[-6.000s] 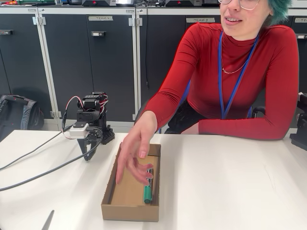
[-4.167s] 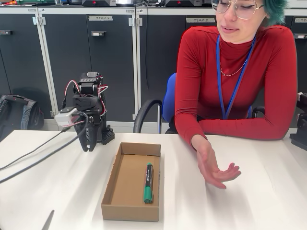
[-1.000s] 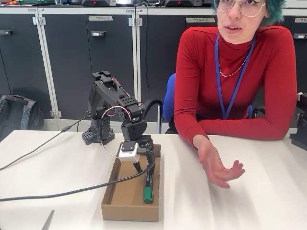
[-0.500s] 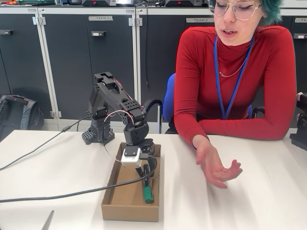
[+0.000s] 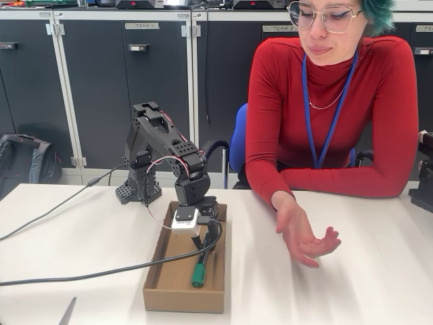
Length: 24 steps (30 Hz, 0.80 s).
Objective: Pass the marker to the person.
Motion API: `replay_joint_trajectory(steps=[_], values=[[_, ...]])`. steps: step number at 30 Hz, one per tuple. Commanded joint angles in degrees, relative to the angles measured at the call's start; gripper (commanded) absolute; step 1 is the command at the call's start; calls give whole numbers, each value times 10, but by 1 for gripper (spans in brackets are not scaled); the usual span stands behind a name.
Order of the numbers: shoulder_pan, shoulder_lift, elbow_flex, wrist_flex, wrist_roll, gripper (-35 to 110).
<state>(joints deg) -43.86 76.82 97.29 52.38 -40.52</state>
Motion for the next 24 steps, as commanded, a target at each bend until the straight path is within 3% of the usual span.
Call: replay_joint_trajectory(steps=[1,24], values=[[-18,14,-23,-15,-4,-5],[20,108,-165,120,-55,-5]])
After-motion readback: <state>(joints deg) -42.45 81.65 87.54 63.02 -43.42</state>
